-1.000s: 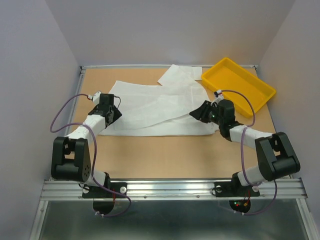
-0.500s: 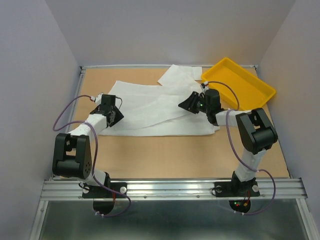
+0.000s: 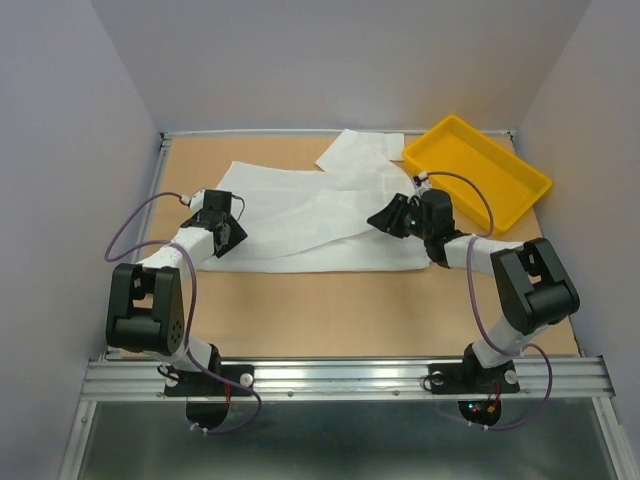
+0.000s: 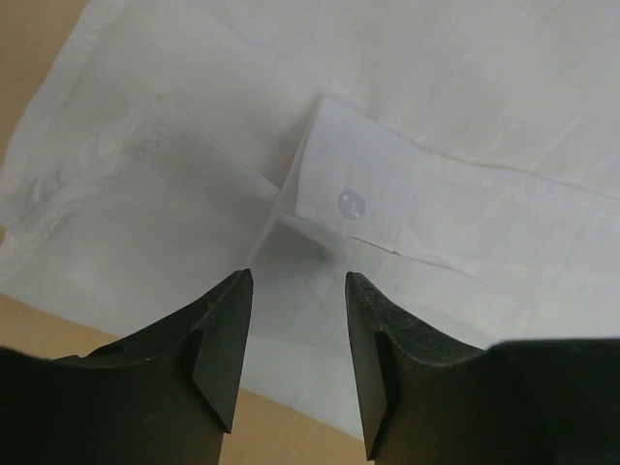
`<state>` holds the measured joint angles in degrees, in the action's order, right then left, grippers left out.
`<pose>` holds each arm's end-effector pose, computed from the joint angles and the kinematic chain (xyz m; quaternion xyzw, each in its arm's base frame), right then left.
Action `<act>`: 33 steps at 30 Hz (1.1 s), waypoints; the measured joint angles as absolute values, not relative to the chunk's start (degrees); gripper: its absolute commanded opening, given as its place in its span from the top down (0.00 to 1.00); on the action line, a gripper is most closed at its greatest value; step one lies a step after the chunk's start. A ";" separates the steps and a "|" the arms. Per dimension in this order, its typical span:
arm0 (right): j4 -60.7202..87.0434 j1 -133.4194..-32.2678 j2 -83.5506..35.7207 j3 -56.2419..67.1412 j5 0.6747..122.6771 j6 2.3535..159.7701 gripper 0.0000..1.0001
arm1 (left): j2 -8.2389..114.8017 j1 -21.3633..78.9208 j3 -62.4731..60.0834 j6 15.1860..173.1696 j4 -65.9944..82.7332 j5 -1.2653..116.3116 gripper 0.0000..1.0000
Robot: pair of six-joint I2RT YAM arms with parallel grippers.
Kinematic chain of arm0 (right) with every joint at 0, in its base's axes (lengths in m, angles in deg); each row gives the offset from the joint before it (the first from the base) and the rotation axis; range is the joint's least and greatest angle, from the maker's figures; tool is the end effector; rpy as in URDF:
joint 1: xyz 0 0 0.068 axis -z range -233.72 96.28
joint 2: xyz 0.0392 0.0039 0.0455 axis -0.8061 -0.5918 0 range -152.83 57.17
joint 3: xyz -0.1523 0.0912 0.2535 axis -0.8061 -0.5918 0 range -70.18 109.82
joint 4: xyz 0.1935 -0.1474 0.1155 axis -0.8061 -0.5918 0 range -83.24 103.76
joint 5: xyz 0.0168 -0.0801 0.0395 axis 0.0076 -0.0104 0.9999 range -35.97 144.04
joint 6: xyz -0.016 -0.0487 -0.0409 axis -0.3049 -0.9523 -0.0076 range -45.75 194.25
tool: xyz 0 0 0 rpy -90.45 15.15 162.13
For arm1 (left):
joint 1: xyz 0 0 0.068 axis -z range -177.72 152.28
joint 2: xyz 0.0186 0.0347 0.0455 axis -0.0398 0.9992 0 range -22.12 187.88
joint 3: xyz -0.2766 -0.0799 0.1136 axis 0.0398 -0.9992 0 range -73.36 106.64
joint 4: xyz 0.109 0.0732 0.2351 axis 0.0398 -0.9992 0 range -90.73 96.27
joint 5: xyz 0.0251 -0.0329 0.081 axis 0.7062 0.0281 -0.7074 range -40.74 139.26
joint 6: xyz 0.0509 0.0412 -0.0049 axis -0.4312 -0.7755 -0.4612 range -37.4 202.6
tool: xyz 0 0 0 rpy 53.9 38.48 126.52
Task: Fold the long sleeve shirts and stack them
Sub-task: Fold the shirt
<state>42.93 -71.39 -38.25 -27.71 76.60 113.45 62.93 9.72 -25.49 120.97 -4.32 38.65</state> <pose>0.3373 0.1283 0.1988 0.0484 0.8269 0.3992 0.3931 0.3144 -0.0314 0.2164 -0.2799 0.8863 -0.0601 0.3640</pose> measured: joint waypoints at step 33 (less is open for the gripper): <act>37.44 -71.39 -27.41 -44.73 70.39 109.80 0.60 | 69.31 9.72 -23.41 118.59 -8.04 36.75 0.88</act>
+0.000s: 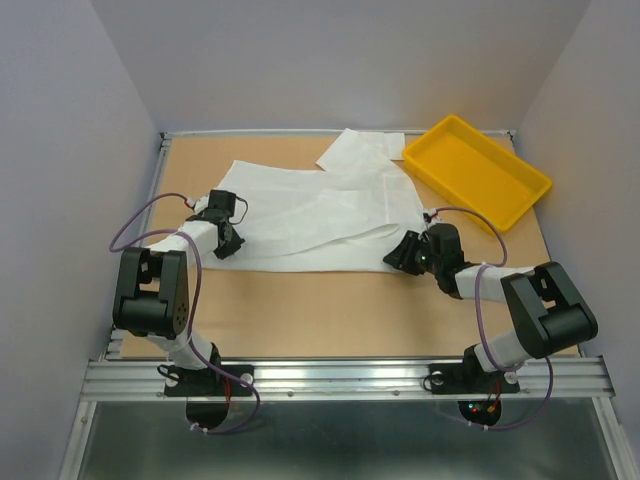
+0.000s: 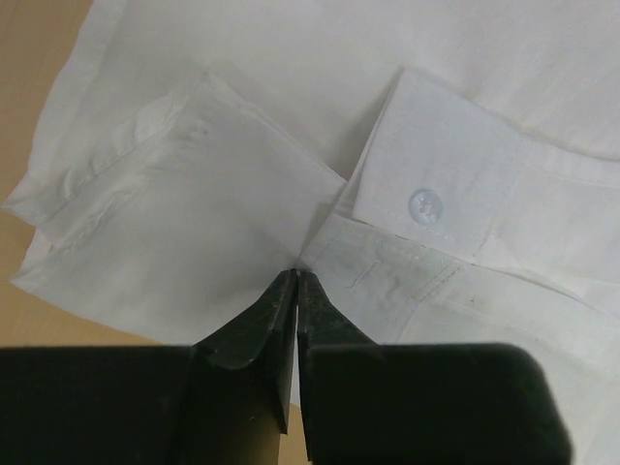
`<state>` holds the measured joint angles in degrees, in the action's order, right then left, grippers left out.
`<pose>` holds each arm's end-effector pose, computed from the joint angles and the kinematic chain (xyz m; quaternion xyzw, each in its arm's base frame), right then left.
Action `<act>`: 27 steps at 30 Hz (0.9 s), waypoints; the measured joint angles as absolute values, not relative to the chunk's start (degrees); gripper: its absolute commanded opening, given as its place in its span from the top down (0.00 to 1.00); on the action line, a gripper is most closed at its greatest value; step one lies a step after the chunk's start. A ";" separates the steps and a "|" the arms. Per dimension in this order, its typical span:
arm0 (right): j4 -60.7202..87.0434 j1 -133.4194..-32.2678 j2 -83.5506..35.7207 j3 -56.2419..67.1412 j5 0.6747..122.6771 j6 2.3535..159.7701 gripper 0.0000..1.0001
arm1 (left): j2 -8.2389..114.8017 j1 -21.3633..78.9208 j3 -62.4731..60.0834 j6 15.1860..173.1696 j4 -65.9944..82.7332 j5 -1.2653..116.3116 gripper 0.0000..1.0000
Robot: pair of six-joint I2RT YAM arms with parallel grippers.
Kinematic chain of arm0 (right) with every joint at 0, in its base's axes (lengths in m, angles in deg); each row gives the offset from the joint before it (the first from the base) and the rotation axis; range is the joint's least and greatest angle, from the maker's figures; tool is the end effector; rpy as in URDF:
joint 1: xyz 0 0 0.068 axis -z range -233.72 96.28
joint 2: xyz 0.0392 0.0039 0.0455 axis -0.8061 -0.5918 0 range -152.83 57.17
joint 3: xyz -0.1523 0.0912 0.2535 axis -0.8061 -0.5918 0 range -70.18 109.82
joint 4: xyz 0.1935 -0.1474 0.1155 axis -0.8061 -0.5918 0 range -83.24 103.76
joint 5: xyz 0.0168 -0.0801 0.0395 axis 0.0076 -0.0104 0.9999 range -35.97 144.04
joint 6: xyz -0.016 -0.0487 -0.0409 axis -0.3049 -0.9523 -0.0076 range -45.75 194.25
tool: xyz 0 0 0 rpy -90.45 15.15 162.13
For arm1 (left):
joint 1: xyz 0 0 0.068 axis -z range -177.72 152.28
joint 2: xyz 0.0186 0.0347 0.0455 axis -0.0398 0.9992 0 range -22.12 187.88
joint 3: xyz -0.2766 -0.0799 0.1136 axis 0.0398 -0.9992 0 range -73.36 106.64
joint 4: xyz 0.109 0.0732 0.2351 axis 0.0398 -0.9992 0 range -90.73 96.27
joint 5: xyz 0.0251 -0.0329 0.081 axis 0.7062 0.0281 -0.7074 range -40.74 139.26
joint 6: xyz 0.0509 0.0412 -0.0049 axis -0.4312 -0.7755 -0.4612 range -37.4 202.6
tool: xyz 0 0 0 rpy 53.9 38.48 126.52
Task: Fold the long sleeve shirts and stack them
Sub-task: Fold the shirt
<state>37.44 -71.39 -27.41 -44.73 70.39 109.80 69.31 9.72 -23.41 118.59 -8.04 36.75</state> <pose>0.2562 0.0969 0.1556 0.0723 0.8792 0.3162 0.3490 0.3256 -0.0312 0.1893 -0.2654 0.9128 -0.0114 0.3102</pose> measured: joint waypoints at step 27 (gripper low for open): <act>40.08 -71.39 -28.74 -45.56 69.43 111.66 0.60 | 71.76 9.74 -15.02 111.15 -15.54 25.08 1.00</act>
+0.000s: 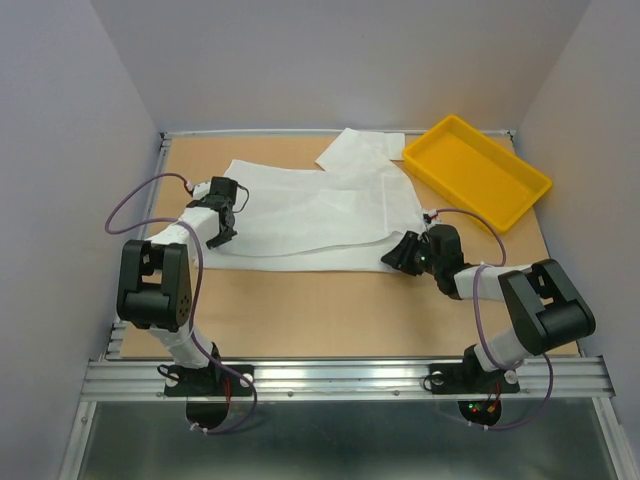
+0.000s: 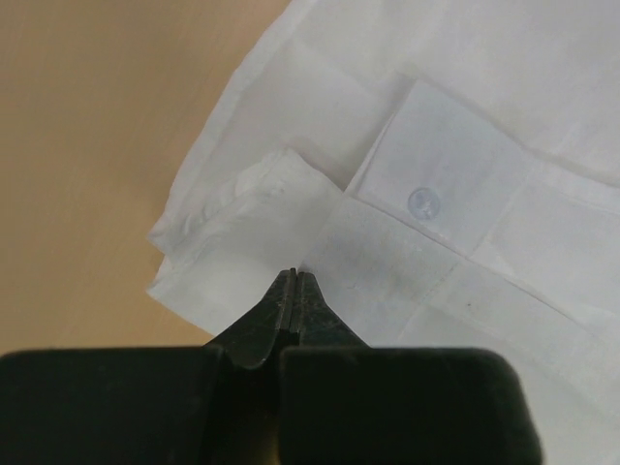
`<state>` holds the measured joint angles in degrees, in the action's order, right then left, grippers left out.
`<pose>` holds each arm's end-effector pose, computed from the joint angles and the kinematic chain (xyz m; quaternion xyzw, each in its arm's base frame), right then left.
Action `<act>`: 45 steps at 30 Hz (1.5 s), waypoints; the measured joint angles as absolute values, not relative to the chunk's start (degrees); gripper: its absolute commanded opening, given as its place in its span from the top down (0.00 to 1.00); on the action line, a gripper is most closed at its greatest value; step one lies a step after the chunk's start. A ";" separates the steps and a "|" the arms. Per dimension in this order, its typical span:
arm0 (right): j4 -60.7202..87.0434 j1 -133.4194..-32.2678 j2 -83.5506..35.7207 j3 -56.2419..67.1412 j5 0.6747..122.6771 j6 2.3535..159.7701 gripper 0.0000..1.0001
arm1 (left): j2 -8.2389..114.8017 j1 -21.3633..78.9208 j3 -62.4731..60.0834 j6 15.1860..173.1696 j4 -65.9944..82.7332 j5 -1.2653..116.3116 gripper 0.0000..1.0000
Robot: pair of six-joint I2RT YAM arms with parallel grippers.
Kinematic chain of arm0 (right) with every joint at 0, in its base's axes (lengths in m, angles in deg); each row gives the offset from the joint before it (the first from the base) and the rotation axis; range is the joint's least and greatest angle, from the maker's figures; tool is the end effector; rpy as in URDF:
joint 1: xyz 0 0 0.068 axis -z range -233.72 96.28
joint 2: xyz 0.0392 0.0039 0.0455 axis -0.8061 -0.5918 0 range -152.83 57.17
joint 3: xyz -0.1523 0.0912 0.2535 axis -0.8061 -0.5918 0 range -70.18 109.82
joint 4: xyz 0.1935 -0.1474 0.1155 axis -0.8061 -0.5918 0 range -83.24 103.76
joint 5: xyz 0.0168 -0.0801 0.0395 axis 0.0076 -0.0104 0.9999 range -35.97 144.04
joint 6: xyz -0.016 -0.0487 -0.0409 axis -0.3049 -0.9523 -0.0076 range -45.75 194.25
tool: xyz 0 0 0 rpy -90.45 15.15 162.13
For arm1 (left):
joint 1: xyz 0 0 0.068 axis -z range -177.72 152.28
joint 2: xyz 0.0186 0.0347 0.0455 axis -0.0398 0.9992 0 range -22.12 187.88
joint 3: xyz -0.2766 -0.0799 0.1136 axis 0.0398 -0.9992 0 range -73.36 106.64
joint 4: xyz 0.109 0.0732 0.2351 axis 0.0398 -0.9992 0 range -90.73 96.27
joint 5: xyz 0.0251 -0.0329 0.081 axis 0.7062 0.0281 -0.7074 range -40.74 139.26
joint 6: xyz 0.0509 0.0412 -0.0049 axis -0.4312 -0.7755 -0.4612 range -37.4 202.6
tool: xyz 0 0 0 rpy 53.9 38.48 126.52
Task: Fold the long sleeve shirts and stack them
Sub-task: Fold the shirt
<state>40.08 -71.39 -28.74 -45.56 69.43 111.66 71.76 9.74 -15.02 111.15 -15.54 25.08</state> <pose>0.2570 0.0963 0.1502 0.0896 0.8765 0.3170 0.3511 0.3465 -0.0240 0.2141 -0.2297 0.9117 0.1062 0.3235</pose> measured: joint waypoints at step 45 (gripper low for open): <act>34.29 -71.39 -38.82 -22.96 79.77 115.63 0.57 | 66.04 10.90 -12.11 116.27 -11.17 39.02 0.30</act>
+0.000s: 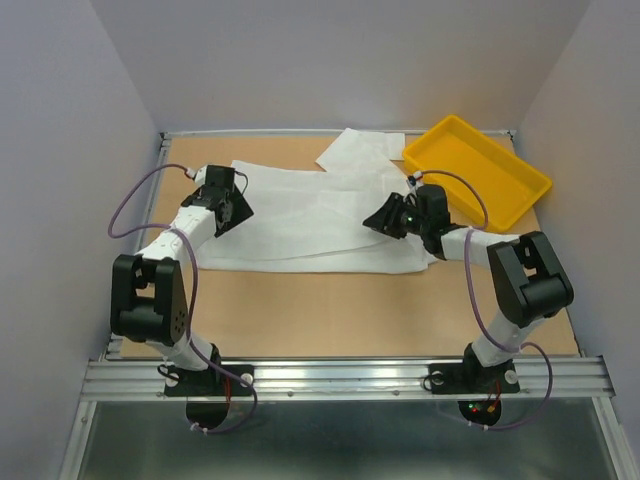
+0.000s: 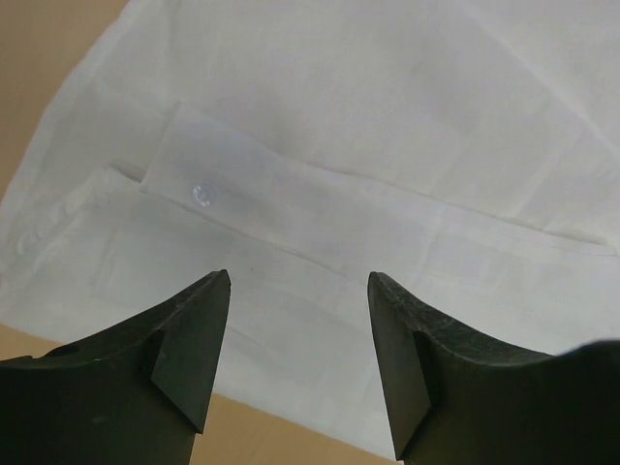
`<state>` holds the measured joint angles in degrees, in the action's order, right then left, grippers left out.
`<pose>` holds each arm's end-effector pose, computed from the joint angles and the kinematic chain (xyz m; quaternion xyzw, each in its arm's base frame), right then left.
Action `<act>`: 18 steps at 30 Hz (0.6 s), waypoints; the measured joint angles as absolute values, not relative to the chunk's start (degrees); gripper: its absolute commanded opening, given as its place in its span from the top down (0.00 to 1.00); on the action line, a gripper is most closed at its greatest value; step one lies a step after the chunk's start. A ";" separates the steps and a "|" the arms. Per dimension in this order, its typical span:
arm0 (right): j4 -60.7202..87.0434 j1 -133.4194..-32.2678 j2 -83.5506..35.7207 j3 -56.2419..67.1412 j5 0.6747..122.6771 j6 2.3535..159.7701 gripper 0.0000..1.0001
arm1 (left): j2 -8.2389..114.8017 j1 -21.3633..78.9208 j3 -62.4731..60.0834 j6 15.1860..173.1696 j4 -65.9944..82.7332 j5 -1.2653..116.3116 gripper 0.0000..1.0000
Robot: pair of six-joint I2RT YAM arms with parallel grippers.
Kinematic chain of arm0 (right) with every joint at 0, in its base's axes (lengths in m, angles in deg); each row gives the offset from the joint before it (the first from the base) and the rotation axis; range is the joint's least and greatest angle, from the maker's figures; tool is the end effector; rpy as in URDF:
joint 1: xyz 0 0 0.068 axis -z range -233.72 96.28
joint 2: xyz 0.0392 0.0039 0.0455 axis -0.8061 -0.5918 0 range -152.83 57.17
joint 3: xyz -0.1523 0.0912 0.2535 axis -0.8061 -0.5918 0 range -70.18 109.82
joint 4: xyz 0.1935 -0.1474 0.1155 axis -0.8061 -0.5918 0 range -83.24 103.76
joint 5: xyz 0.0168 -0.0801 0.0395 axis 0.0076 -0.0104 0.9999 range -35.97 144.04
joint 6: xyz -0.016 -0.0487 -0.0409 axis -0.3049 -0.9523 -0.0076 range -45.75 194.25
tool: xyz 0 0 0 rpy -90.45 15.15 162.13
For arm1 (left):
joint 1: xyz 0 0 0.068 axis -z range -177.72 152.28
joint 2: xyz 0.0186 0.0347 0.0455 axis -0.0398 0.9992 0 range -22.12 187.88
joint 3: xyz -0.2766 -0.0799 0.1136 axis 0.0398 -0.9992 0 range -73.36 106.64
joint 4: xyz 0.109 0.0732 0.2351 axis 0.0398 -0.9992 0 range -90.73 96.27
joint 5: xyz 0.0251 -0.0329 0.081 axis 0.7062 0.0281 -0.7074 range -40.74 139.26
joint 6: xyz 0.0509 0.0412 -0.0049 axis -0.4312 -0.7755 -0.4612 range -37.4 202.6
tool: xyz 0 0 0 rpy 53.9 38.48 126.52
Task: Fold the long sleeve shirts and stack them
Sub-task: Fold the shirt
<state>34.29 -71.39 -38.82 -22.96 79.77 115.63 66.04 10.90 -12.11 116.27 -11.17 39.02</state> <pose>0.3454 0.1336 0.2056 0.0600 0.8423 0.4129 0.3413 0.3500 -0.0437 0.2666 -0.2330 0.8886 -0.0626 0.3900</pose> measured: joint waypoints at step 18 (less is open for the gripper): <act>50.75 -67.54 -40.68 -39.86 73.98 119.50 0.57 | 74.30 6.09 -18.21 121.12 -3.25 48.33 0.30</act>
